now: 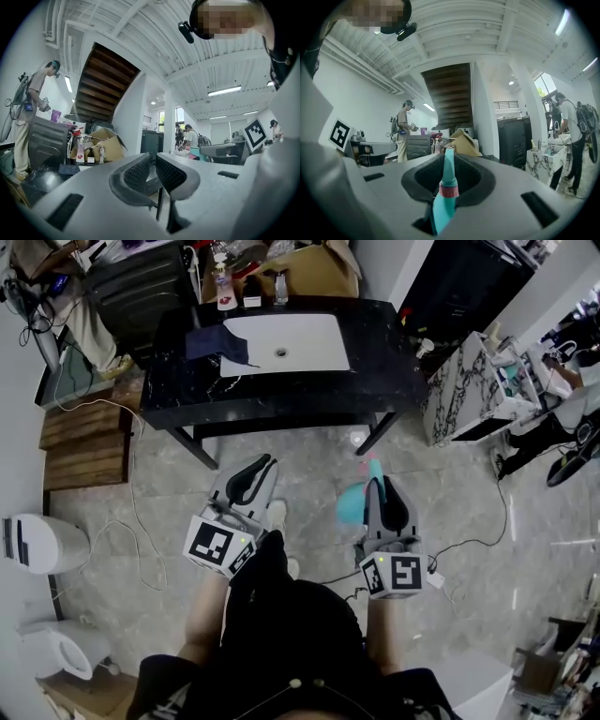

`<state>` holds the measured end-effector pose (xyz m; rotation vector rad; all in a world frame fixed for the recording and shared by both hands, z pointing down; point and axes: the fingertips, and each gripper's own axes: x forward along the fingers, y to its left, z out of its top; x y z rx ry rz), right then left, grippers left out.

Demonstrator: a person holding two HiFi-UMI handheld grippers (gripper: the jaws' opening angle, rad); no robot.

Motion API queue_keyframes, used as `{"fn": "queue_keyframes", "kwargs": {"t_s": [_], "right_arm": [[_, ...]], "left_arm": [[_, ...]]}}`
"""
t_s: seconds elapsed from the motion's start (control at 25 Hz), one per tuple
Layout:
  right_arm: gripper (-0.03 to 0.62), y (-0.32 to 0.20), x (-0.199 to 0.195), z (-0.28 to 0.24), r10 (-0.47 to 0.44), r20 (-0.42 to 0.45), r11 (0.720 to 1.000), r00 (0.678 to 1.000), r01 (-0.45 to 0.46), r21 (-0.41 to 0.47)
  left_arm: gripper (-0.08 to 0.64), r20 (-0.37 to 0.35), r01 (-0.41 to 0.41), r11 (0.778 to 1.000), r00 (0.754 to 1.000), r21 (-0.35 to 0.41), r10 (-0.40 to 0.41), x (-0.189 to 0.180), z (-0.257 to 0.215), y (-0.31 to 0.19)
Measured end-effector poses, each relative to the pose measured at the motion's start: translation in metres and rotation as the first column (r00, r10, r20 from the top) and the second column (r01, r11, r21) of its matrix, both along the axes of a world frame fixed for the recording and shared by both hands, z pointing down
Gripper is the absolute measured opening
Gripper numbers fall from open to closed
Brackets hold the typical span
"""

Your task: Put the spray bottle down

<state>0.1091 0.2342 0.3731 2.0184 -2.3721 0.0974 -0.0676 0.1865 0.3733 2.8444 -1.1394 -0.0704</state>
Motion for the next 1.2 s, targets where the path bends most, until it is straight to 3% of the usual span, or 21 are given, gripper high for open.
{"fn": "queue_keyframes", "kwargs": {"t_s": [0.68,1.2], "right_arm": [[0.066,-0.163,-0.003,-0.007,0.045,-0.004,0.999,0.999,-0.045,0.0],[0.066,-0.24,-0.001,0.003,0.055,-0.015,0.998,0.998,-0.055,-0.025]], "left_arm": [[0.041,-0.012,-0.056,0.998,0.998,-0.011,0.056,0.004,0.0,-0.163],[0.041,-0.025,-0.082,0.995,0.996,-0.055,0.081,0.009,0.013,-0.236]]}}
